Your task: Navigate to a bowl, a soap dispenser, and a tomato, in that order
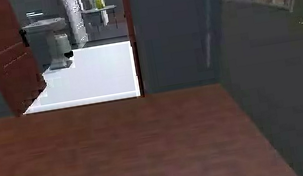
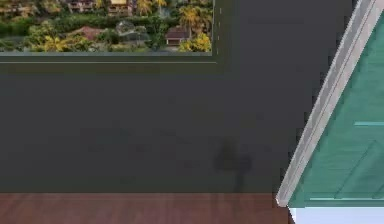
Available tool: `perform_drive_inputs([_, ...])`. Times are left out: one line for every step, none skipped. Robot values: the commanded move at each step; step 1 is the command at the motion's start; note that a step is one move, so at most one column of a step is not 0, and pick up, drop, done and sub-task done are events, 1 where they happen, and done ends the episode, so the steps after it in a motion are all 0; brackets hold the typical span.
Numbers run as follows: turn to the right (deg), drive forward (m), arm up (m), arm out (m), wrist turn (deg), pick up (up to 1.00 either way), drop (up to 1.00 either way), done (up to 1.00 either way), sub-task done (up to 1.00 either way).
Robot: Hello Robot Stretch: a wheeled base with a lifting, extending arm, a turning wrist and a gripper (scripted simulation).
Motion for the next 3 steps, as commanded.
perform_drive_inputs([45.0,0.0,0.0,0.0,0.0,0.0,0.0,0.0,0.0])
perform_drive_inputs([45.0,0.0,0.0,0.0,0.0,0.0,0.0,0.0,0.0])
perform_drive_inputs([33.0,0.0,0.0,0.0,0.0,0.0,0.0,0.0,0.0])
